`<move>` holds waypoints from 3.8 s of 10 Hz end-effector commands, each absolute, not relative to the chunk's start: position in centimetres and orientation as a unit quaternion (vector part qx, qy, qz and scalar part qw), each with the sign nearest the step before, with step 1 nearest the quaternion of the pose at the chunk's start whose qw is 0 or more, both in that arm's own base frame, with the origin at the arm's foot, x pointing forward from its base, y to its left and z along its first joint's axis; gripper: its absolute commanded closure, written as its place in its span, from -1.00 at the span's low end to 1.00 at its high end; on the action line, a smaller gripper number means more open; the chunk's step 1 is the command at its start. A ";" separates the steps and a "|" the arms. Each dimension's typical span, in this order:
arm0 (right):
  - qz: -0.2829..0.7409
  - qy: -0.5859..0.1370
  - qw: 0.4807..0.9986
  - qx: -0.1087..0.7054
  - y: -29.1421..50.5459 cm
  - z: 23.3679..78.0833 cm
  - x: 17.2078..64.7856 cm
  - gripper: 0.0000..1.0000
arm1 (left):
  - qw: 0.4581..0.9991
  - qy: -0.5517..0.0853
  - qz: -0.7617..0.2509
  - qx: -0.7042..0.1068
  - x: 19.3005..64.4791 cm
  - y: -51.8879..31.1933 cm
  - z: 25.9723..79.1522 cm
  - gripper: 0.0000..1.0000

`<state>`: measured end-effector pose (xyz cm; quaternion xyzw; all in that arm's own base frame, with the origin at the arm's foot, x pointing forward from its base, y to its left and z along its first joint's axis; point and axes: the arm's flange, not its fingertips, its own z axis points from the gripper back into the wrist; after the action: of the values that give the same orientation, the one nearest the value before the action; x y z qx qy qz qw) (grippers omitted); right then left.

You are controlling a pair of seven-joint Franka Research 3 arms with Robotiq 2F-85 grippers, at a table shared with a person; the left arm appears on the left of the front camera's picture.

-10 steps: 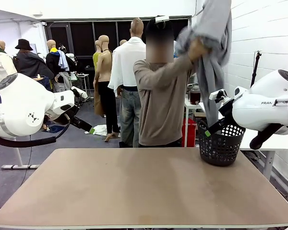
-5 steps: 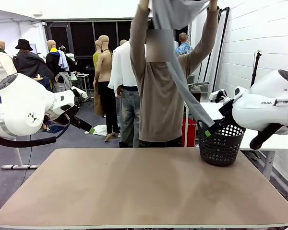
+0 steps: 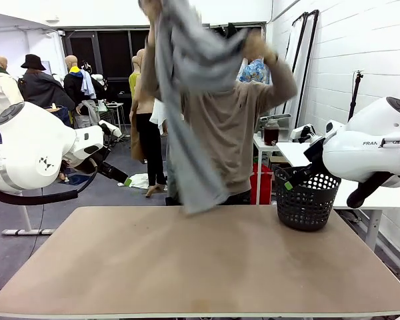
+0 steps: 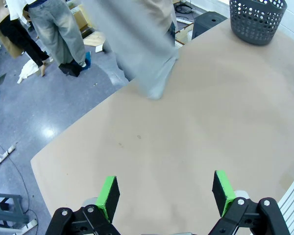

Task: Fold the training pants.
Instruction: Grab both ends of the Training pants handed by a person.

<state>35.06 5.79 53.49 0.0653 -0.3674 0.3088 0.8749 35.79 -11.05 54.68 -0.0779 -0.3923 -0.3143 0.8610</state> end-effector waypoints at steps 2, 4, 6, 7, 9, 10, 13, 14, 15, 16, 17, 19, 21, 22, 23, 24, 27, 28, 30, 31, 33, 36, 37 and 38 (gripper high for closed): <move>0.310 -0.367 0.874 0.068 5.8 53.5 35.1 -1.00 | 0.860 -0.393 -0.315 -0.081 35.8 -11.1 54.7 -1.00; 0.310 -0.367 0.874 0.068 5.8 53.5 35.1 -1.00 | 0.860 -0.393 -0.315 -0.081 35.8 -11.1 54.7 -1.00; 0.310 -0.367 0.874 0.068 5.8 53.5 35.1 -1.00 | 0.860 -0.393 -0.315 -0.081 35.8 -11.1 54.7 -1.00; 0.310 -0.367 0.874 0.068 5.8 53.5 35.1 -1.00 | 0.860 -0.393 -0.315 -0.081 35.8 -11.1 54.7 -1.00; 0.310 -0.367 0.874 0.068 5.8 53.5 35.1 -1.00 | 0.860 -0.393 -0.315 -0.081 35.8 -11.1 54.7 -1.00; 0.310 -0.367 0.874 0.068 5.8 53.5 35.1 -1.00 | 0.860 -0.393 -0.315 -0.081 35.8 -11.1 54.7 -1.00; 0.310 -0.367 0.874 0.068 5.8 53.5 35.1 -1.00 | 0.860 -0.393 -0.315 -0.081 35.8 -11.1 54.7 -1.00; 0.310 -0.367 0.874 0.068 5.8 53.5 35.1 -1.00 | 0.860 -0.393 -0.315 -0.081 35.8 -11.1 54.7 -1.00; 0.310 -0.367 0.874 0.068 5.8 53.5 35.1 -1.00 | 0.860 -0.393 -0.315 -0.081 35.8 -11.1 54.7 -1.00; 0.310 -0.367 0.874 0.068 5.8 53.5 35.1 -1.00 | 0.860 -0.393 -0.315 -0.081 35.8 -11.1 54.7 -1.00; 0.310 -0.367 0.874 0.068 5.8 53.5 35.1 -1.00 | 0.860 -0.393 -0.315 -0.081 35.8 -11.1 54.7 -1.00; 0.310 -0.367 0.874 0.068 5.8 53.5 35.1 -1.00 | 0.860 -0.393 -0.315 -0.081 35.8 -11.1 54.7 -1.00; 0.310 -0.367 0.874 0.068 5.8 53.5 35.1 -1.00 | 0.860 -0.393 -0.315 -0.081 35.8 -11.1 54.7 -1.00; 0.310 -0.367 0.874 0.068 5.8 53.5 35.1 -1.00 | 0.860 -0.393 -0.315 -0.081 35.8 -11.1 54.7 -1.00; 0.310 -0.367 0.874 0.068 5.8 53.5 35.1 -1.00 | 0.860 -0.393 -0.315 -0.081 35.8 -11.1 54.7 -1.00; 0.310 -0.367 0.874 0.068 5.8 53.5 35.1 -1.00 | 0.860 -0.393 -0.315 -0.081 35.8 -11.1 54.7 -1.00; 0.310 -0.367 0.874 0.068 5.8 53.5 35.1 -1.00 | 0.860 -0.393 -0.315 -0.081 35.8 -11.1 54.7 -1.00; 0.310 -0.367 0.874 0.068 5.8 53.5 35.1 -1.00 | 0.860 -0.393 -0.315 -0.081 35.8 -11.1 54.7 -1.00; 0.310 -0.367 0.874 0.068 5.8 53.5 35.1 -1.00 | 0.860 -0.393 -0.315 -0.081 35.8 -11.1 54.7 -1.00; 0.310 -0.367 0.874 0.068 5.8 53.5 35.1 -1.00 | 0.860 -0.393 -0.315 -0.081 35.8 -11.1 54.7 -1.00; 0.310 -0.367 0.874 0.068 5.8 53.5 35.1 -1.00 | 0.860 -0.393 -0.315 -0.081 35.8 -11.1 54.7 -1.00; 0.310 -0.367 0.874 0.068 5.8 53.5 35.1 -1.00 | 0.860 -0.393 -0.315 -0.081 35.8 -11.1 54.7 -1.00; 0.310 -0.367 0.874 0.068 5.8 53.5 35.1 -1.00 | 0.860 -0.393 -0.315 -0.081 35.8 -11.1 54.7 -1.00; 0.310 -0.367 0.874 0.068 5.8 53.5 35.1 -1.00 | 0.860 -0.393 -0.315 -0.081 35.8 -11.1 54.7 -1.00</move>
<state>35.06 5.79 53.49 0.0653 -0.3674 0.3088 0.8749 35.79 -11.05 54.68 -0.0779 -0.3923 -0.3143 0.8610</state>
